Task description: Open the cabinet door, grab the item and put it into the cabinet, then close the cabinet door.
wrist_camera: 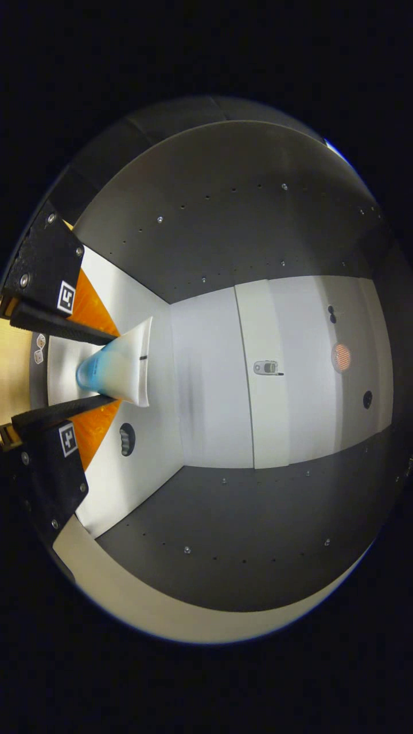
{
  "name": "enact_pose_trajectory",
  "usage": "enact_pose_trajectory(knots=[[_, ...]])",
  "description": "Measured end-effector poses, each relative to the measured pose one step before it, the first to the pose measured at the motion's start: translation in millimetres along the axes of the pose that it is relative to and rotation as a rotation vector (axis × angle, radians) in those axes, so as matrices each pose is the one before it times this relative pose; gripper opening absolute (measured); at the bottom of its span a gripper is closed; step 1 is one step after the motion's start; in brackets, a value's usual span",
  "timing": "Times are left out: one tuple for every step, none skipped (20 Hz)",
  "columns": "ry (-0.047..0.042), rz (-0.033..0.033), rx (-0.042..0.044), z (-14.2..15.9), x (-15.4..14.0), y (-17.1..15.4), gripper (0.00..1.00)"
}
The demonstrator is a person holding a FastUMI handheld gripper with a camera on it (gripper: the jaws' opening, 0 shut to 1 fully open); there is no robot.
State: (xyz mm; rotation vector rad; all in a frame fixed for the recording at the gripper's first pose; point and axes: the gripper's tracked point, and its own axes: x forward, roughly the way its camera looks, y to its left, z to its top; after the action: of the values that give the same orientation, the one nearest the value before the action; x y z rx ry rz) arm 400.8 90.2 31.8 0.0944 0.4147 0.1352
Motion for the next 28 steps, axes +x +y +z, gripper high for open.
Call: enact_pose_trajectory(knots=[[-0.00092, 0.00805, 0.00384, 0.77, 0.04, 2.46, 0.55], [-0.00300, 0.00522, 0.00063, 1.18, -0.54, 1.12, 0.58], [0.00020, -0.00587, -0.00555, -0.28, -1.75, -1.36, 0.61], [-0.00267, -0.00990, -0.00995, 0.78, -2.95, -2.45, 0.65], [-0.00572, -0.00855, -0.01096, 0.96, -2.77, -3.13, 0.69], [-0.01063, -0.00768, -0.00972, 2.74, -4.20, -1.85, 0.75], [-0.01169, -0.00475, -0.00757, 2.68, -5.50, -1.12, 0.79], [-0.01667, -0.00245, -0.00408, 4.59, -7.13, -0.92, 0.85], [-0.01943, -0.00015, -0.00380, 4.38, -9.08, 0.29, 0.88], [-0.01889, 0.00117, -0.00581, 4.48, -9.85, 0.86, 0.92], [-0.02191, 0.00246, -0.00834, 5.27, -10.30, 1.19, 0.93], [-0.02310, 0.00106, -0.00983, 4.87, -11.60, 0.81, 0.93], [-0.02198, -0.00018, -0.01013, 4.78, -12.36, 0.80, 0.93], [-0.02070, 0.00220, -0.00840, 4.55, -11.90, 1.00, 0.93], [-0.01661, 0.00326, -0.00712, 3.73, -12.12, 0.91, 0.93], [-0.01434, 0.00307, -0.00406, 4.55, -13.72, 1.08, 0.93], [-0.01665, 0.00445, 0.00018, 3.91, -13.28, 1.39, 0.93], [-0.01584, 0.00357, 0.00217, 3.90, -13.65, 0.58, 0.93], [-0.01311, 0.00453, 0.00453, 2.61, -14.53, 0.09, 0.93], [-0.01352, 0.00705, 0.00486, 2.79, -13.58, 1.31, 0.93], [-0.01095, 0.00343, 0.00161, 1.66, -17.22, -0.37, 0.93], [-0.00861, -0.00215, 0.00000, 0.72, -14.68, -1.62, 0.93], [-0.00922, 0.00090, 0.00133, -0.14, -11.11, -1.34, 0.93], [-0.00663, -0.00395, 0.00242, 0.95, -12.66, -2.20, 0.93], [-0.00907, -0.00141, 0.00413, 0.45, -13.01, -2.06, 0.93], [-0.00752, -0.00145, 0.00058, 0.33, -11.38, -1.00, 0.93], [-0.00154, 0.00039, -0.00284, -2.28, -11.25, -2.38, 0.93], [-0.00202, 0.00148, -0.00239, -0.52, -12.81, -1.67, 0.93]])
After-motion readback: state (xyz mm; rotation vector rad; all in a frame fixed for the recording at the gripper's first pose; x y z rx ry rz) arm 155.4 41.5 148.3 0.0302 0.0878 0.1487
